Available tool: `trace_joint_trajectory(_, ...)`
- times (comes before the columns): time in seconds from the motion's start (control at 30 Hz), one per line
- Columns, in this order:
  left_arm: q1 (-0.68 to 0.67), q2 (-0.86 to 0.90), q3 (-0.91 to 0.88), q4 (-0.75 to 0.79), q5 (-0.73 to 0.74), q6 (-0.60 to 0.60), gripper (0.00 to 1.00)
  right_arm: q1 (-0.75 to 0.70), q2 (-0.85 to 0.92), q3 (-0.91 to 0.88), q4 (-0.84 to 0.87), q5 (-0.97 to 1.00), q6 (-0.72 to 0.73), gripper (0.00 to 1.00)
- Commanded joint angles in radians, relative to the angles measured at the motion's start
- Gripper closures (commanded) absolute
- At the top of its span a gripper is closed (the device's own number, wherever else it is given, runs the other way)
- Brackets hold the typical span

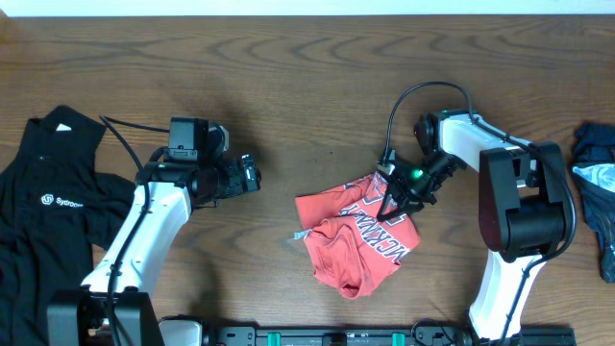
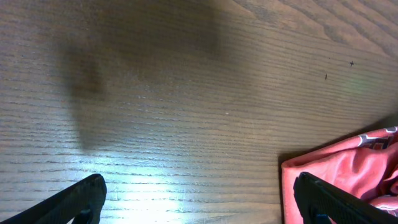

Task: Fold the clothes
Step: 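Carry the folded shirt to the right edge pile with the right gripper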

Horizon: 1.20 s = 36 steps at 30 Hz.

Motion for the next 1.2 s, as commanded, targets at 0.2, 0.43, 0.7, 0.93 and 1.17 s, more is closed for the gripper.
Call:
trace_joint_trajectory(0.2, 0.005, -0.004, 0.013, -0.003, -0.002, -0.002, 0.02, -0.016, -0.046, 0.032, 0.134, 0.049, 0.178, 0.98)
trace_joint_trajectory(0.43, 0.005, -0.004, 0.013, -0.003, -0.002, -0.002, 0.02, -0.043, -0.152, 0.121, 0.133, 0.235, 0.308, 0.98)
trace_joint_trajectory(0.7, 0.005, -0.004, 0.013, -0.003, -0.002, -0.010, 0.02, -0.118, -0.242, 0.267, 0.121, 0.356, 0.458, 0.99)
trace_joint_trajectory(0.93, 0.005, -0.004, 0.013, -0.003, -0.002, -0.010, 0.02, -0.214, -0.242, 0.369, 0.103, 0.356, 0.538, 0.99)
trace_joint_trajectory(1.17, 0.005, -0.004, 0.013, -0.003, -0.002, -0.010, 0.02, -0.314, -0.242, 0.453, 0.058, 0.420, 0.599, 0.99)
